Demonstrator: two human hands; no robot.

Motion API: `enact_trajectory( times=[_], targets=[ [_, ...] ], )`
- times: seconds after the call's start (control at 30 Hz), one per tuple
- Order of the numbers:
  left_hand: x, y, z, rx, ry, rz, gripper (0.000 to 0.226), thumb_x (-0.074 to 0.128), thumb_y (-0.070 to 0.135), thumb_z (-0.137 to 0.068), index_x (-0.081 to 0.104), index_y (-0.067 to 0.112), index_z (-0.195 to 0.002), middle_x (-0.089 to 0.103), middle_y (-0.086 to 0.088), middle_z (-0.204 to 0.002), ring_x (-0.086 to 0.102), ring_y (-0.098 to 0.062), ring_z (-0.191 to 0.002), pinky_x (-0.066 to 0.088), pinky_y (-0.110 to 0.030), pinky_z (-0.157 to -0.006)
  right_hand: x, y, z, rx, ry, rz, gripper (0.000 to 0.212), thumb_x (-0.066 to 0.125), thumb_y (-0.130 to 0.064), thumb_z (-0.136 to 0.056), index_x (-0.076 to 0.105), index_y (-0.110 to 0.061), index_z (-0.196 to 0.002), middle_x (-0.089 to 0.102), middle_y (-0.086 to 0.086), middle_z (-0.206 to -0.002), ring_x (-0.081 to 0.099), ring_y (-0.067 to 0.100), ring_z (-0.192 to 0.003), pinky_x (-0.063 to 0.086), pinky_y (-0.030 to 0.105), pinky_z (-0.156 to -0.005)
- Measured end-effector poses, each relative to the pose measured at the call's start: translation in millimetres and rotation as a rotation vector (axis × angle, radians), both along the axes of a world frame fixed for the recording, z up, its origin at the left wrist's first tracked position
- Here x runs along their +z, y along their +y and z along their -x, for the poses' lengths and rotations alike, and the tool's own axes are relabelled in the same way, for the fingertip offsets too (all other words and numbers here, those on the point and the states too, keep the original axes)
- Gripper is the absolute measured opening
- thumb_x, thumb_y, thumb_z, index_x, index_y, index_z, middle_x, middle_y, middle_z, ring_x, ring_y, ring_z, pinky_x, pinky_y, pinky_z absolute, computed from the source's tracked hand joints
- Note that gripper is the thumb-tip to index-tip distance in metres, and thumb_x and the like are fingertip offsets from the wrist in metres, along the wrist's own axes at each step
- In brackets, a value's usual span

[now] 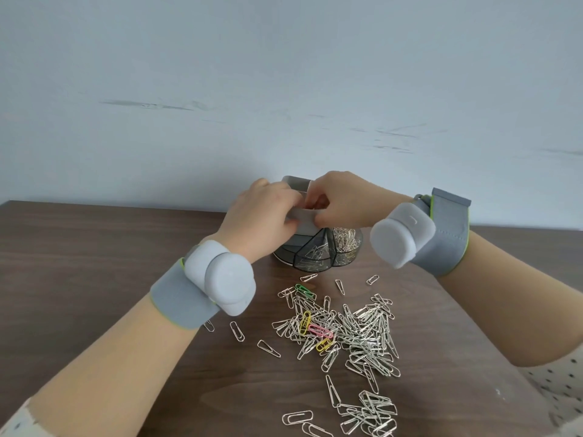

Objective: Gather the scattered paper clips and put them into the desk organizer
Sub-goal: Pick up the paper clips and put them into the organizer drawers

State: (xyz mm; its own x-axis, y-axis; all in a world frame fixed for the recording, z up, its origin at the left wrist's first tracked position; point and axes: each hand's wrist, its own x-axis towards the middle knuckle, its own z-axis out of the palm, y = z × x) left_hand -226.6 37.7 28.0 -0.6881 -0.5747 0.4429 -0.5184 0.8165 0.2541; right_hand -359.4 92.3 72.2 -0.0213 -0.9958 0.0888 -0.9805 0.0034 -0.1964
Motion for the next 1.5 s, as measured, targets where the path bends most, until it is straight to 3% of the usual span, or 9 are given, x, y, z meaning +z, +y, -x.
enact_trajectory(
  times=[0.17,0.4,0.53,0.7,0.8,1.03,1.13,1.33,1.5],
  targets=[
    [-0.9,-0.6,2.0,-0.016,0.085,-0.126,0.019,0.055,0.008,-0.076,0.063,0.016,-0.092,0.061,-0.008,-0.094,0.050,-0.031,-0.096,0.041,-0.035,-0.076,1.5,-4.2,0.0,-0.037,-0.128,-0.031,0.007,0.065,-0.010,-0.067,0.064,-0.016,-0.070,0.055,0.000,-0.063,0.048,0.016,-0.063,0.038,0.025,-0.057],
    [-4.1,-5.0,3.1,-0.066,0.184,-0.193,0.016,0.060,0.008,-0.076,0.065,0.010,-0.092,0.064,-0.012,-0.093,0.051,-0.028,-0.088,0.037,-0.030,-0.072,-4.2,-4.2,-5.2,-0.009,-0.089,0.034,0.028,0.059,-0.027,-0.071,0.065,0.000,-0.076,0.052,0.011,-0.067,0.041,0.019,-0.060,0.030,0.021,-0.048],
    [-4.9,-5.7,4.4,-0.068,0.209,-0.186,0.016,0.059,0.007,-0.075,0.063,0.008,-0.091,0.064,-0.012,-0.091,0.045,-0.021,-0.076,0.037,-0.032,-0.067,-1.5,-7.6,-7.1,-0.044,-0.100,-0.007,0.016,0.063,-0.019,-0.068,0.062,-0.003,-0.067,0.048,0.008,-0.062,0.038,0.016,-0.053,0.030,0.025,-0.048],
    [-5.4,-5.7,4.0,-0.111,0.297,-0.283,0.027,0.062,0.007,-0.074,0.042,0.019,-0.087,0.050,0.007,-0.072,0.042,-0.003,-0.058,0.025,-0.023,-0.053,3.3,-12.8,-8.4,-0.068,-0.095,-0.099,0.017,0.064,-0.013,-0.067,0.053,-0.017,-0.055,0.044,-0.003,-0.054,0.040,0.011,-0.050,0.030,0.024,-0.049],
    [-5.8,-7.9,3.9,-0.116,0.304,-0.342,0.028,0.065,0.009,-0.073,0.044,0.022,-0.085,0.048,0.014,-0.071,0.043,-0.002,-0.057,0.030,-0.020,-0.052,3.1,-13.8,-5.9,-0.053,-0.155,-0.101,0.006,0.066,-0.013,-0.066,0.060,-0.014,-0.066,0.045,-0.004,-0.055,0.041,0.010,-0.052,0.031,0.024,-0.051],
    [-4.4,-14.1,1.4,-0.105,0.390,-0.394,0.020,0.065,0.006,-0.072,0.055,0.023,-0.078,0.059,0.009,-0.077,0.050,-0.007,-0.063,0.040,-0.022,-0.060,3.9,-11.0,7.5,-0.034,-0.428,-0.019,0.021,0.078,-0.018,-0.064,0.060,-0.024,-0.054,0.051,-0.018,-0.039,0.043,-0.007,-0.041,0.031,0.006,-0.043],
    [-2.8,-14.3,-1.1,-0.093,0.343,-0.337,0.018,0.063,0.007,-0.073,0.059,0.021,-0.083,0.058,0.007,-0.077,0.051,-0.006,-0.062,0.039,-0.021,-0.057,5.4,-4.5,10.3,0.006,-0.539,0.059,0.018,0.077,-0.017,-0.066,0.062,-0.023,-0.058,0.054,-0.017,-0.043,0.045,-0.004,-0.047,0.034,0.009,-0.049],
    [-0.5,-8.8,-1.9,-0.104,0.069,-0.210,0.012,0.054,0.011,-0.078,0.056,0.022,-0.083,0.048,0.001,-0.086,0.047,-0.018,-0.075,0.036,-0.027,-0.067,6.6,14.0,13.7,0.045,-0.275,-0.032,0.020,0.071,-0.008,-0.067,0.067,-0.027,-0.064,0.058,-0.017,-0.052,0.050,-0.006,-0.048,0.035,0.004,-0.047],
    [-2.6,-6.5,1.4,-0.097,0.033,-0.202,0.012,0.054,0.013,-0.083,0.049,0.024,-0.082,0.043,0.002,-0.085,0.044,-0.018,-0.073,0.031,-0.028,-0.065,0.7,15.9,17.6,0.012,-0.187,0.179,0.019,0.058,-0.004,-0.072,0.069,-0.018,-0.080,0.062,-0.008,-0.069,0.051,0.007,-0.064,0.037,0.007,-0.052]
  ],
)
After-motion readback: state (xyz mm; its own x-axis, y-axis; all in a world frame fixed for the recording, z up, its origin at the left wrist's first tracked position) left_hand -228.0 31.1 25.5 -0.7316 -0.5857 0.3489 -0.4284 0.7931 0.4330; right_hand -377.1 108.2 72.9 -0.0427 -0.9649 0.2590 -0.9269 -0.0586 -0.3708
